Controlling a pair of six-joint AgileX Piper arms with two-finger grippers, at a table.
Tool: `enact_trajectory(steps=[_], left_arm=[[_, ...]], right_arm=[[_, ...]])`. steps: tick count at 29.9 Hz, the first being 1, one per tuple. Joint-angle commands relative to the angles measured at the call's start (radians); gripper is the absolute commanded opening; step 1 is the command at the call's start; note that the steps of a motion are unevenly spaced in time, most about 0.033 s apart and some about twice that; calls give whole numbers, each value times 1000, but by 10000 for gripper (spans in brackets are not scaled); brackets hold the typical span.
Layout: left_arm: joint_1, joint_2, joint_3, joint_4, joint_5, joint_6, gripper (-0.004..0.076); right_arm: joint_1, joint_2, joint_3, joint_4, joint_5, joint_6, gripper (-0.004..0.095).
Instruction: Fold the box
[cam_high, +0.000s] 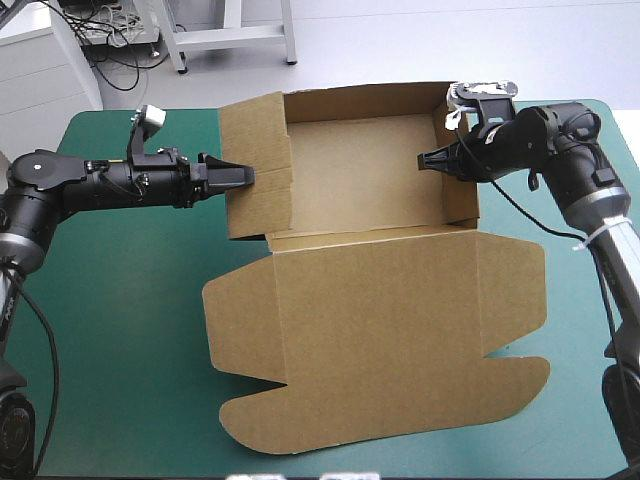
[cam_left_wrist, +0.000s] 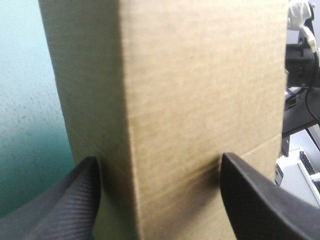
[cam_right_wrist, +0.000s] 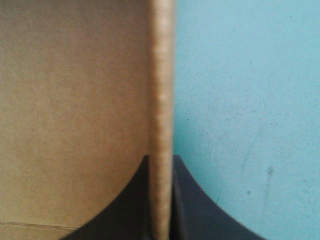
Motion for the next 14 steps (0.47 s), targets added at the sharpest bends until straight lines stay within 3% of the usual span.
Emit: enact_trajectory(steps=[1,14], left_arm=[[-19,-46,-33,-69,86,-6,480],[-63,-46,-44,-115,44,8,480]], right_arm=[[-5,-43,-24,23,-57,8,-22],[46,-43,-24,3,-76,34,-9]])
